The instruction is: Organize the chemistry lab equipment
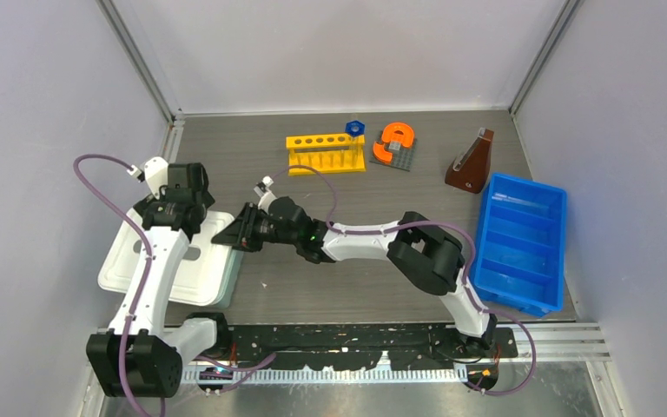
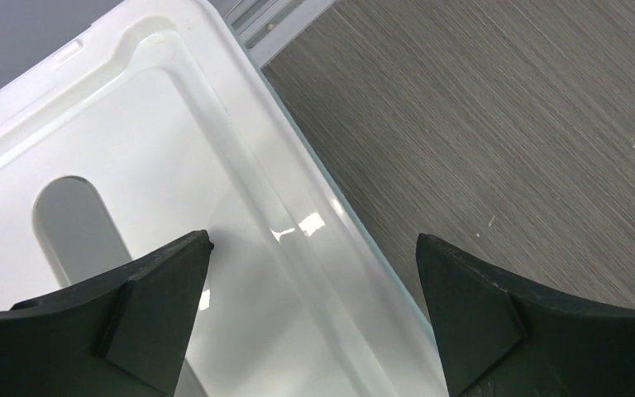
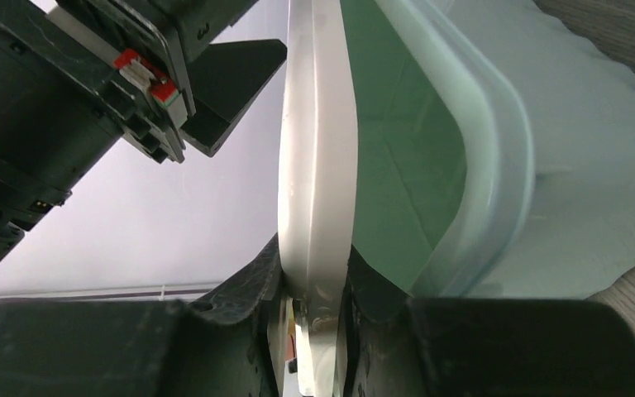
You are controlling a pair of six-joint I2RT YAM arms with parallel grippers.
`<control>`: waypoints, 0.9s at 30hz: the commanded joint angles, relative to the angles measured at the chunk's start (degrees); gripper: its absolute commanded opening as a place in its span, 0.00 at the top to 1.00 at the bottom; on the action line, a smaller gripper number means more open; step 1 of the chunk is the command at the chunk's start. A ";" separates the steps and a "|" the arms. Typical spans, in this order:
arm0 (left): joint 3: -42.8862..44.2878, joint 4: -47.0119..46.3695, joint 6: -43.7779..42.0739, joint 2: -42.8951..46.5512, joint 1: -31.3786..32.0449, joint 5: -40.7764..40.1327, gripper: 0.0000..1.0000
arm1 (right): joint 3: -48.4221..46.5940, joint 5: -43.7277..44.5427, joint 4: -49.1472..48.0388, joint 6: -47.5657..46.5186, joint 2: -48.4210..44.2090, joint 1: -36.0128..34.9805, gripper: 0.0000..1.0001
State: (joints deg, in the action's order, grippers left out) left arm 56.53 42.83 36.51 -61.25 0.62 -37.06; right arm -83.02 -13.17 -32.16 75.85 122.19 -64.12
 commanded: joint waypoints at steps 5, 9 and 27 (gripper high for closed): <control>-1.07 2.38 4.44 0.93 -1.61 -1.80 0.00 | -2.12 -1.86 7.63 -3.96 -0.71 2.55 0.99; -2.09 2.49 5.21 0.69 -2.51 -1.44 0.00 | -2.16 -2.31 6.81 -3.17 -0.22 2.42 0.99; -6.55 1.16 6.72 -0.55 -4.21 -0.25 0.00 | 5.08 0.21 8.69 -6.47 -10.74 5.10 0.60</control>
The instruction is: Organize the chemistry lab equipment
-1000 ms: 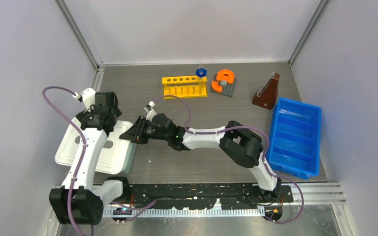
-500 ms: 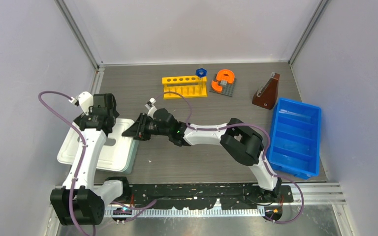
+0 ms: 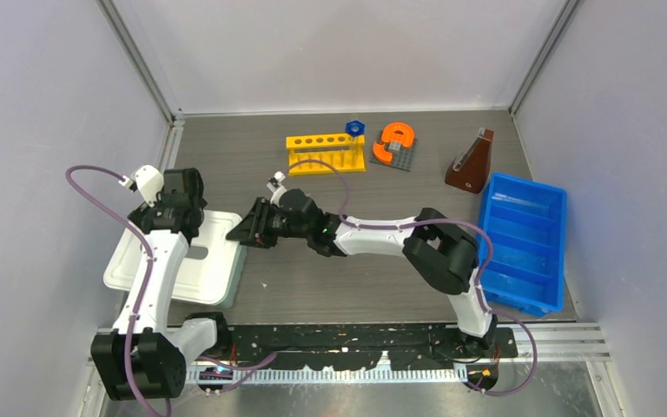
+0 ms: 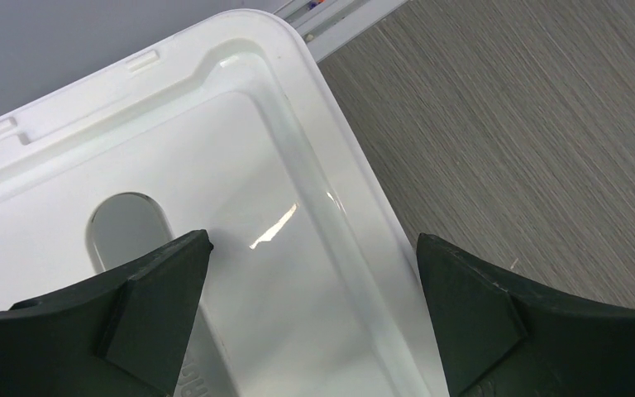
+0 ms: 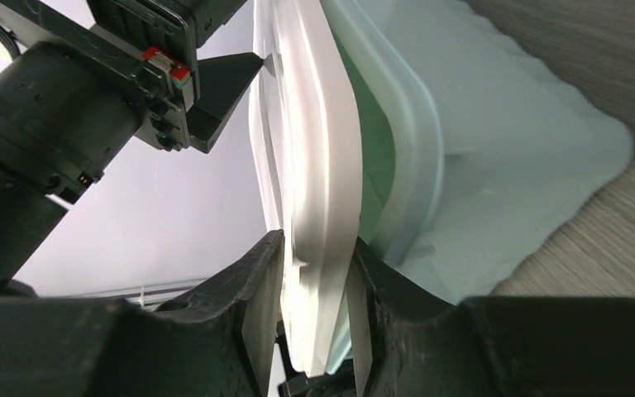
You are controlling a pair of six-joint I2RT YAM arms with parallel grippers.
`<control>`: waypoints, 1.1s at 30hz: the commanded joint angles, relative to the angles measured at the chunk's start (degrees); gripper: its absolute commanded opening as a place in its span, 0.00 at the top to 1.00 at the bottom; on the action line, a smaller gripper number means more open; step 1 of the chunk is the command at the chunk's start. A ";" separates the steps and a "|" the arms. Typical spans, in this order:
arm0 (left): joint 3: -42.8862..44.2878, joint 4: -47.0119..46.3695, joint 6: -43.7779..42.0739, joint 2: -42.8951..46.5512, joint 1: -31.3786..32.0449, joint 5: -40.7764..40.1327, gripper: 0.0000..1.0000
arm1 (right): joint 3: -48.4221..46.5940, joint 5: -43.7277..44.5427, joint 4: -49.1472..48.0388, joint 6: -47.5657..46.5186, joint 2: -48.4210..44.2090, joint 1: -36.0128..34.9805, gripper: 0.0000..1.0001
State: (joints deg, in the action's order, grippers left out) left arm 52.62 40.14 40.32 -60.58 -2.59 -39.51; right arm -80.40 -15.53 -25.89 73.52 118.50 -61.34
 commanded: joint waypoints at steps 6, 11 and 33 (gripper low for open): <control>-2.02 5.02 3.34 -3.10 -1.01 1.45 0.00 | 4.05 3.49 7.12 -7.75 -12.19 3.71 0.54; -1.10 5.72 3.01 -3.79 -1.01 2.15 0.00 | 5.70 6.82 11.87 -12.25 -17.13 4.11 0.53; 7.79 -9.33 -15.02 4.47 17.42 44.27 0.00 | 15.56 52.21 54.86 -43.83 -63.58 4.45 0.00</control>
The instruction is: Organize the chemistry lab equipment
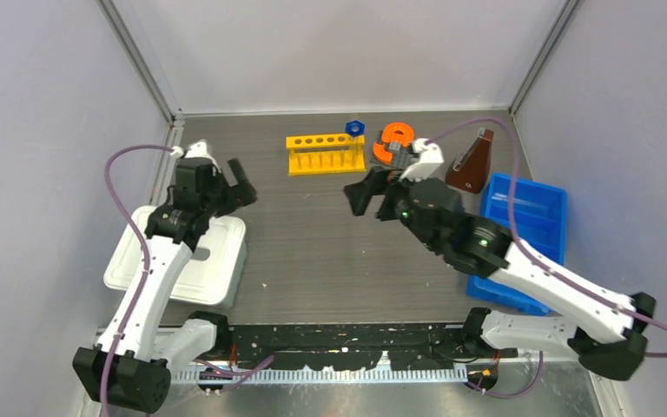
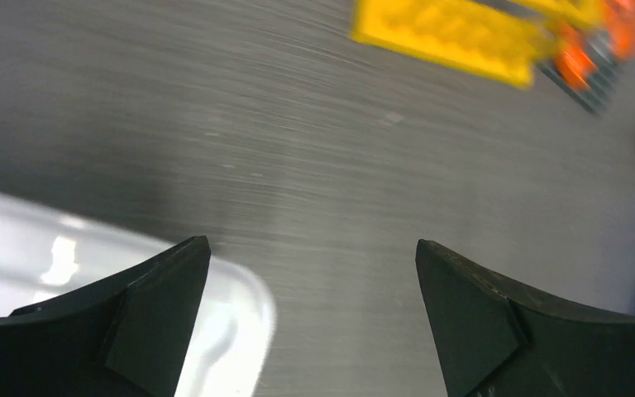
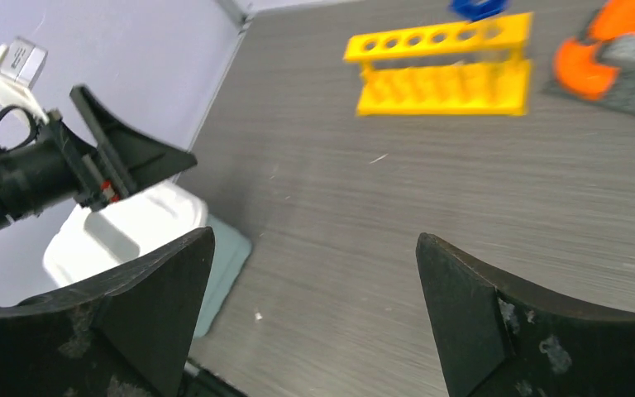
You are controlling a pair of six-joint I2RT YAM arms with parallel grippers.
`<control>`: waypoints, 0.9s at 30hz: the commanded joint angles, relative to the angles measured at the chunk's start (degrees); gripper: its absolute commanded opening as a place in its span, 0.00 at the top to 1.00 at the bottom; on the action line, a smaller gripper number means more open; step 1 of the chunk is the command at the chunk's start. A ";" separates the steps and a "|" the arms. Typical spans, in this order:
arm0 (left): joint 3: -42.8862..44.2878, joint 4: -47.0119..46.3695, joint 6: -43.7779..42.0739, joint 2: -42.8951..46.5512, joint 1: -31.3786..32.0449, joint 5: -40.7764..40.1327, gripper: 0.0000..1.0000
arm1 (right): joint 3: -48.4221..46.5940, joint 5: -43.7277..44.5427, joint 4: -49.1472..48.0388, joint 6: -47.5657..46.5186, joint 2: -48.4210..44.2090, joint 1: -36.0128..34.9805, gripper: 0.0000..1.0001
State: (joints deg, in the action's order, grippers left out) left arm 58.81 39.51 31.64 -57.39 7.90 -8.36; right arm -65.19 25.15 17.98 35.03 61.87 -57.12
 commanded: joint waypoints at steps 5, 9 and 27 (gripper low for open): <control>1.26 -15.94 -10.08 0.50 15.72 21.88 0.00 | 0.10 16.32 19.93 0.72 -15.35 0.26 0.00; 0.77 -21.65 -12.62 1.71 18.80 31.19 0.00 | 0.14 14.32 23.85 6.34 -18.79 0.26 0.00; -15.94 -33.32 -14.38 15.04 18.99 35.16 0.00 | 7.35 20.39 17.73 2.24 -18.51 0.26 0.00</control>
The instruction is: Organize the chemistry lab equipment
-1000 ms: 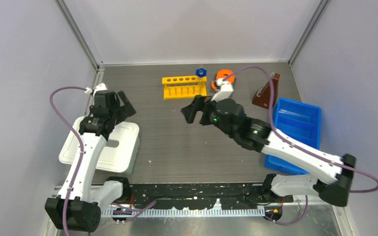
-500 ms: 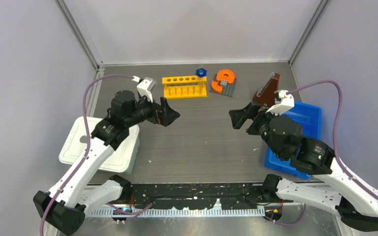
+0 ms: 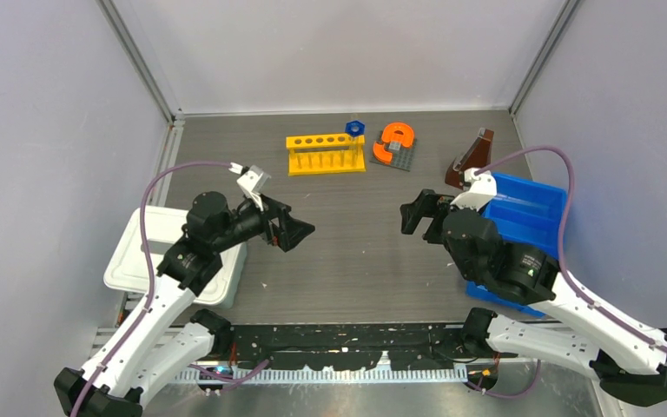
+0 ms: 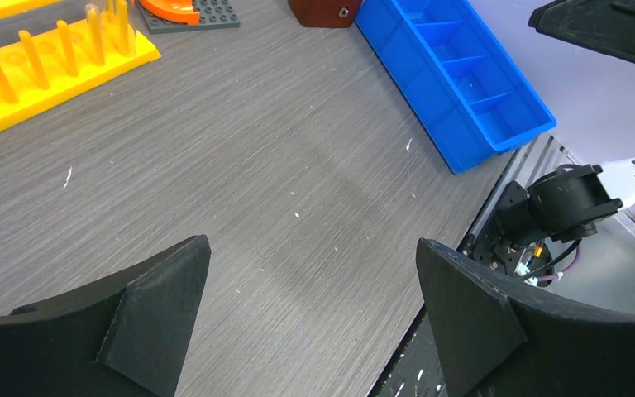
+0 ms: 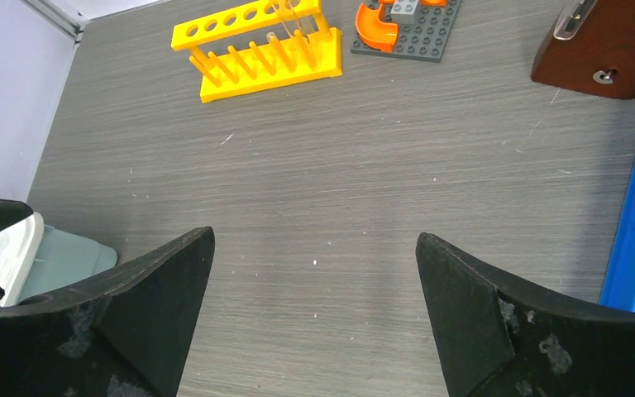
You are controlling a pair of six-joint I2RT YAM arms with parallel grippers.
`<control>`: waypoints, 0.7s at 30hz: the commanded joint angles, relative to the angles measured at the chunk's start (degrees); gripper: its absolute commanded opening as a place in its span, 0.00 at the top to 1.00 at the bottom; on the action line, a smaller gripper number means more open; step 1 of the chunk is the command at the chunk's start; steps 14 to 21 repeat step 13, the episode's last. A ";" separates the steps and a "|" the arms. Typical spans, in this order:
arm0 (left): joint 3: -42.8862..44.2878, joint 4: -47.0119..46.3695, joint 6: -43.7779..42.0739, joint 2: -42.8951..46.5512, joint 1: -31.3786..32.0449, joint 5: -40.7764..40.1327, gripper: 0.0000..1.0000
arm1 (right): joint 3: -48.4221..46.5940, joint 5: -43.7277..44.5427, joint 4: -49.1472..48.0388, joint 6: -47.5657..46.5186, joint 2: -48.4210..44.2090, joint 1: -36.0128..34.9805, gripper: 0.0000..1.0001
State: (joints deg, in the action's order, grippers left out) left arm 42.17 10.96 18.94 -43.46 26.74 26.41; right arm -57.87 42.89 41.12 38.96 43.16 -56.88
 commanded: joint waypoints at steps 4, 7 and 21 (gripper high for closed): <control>1.35 -4.27 -1.88 0.59 0.12 0.06 0.00 | -0.12 3.00 -5.95 -2.07 0.84 0.02 0.00; 1.53 -3.90 -2.36 0.85 0.11 -0.38 0.00 | -0.25 2.83 -6.27 -2.18 1.27 0.01 0.00; 1.07 -3.87 -3.18 1.78 0.06 -1.32 0.00 | -0.68 1.76 -6.52 -2.07 2.41 0.06 0.00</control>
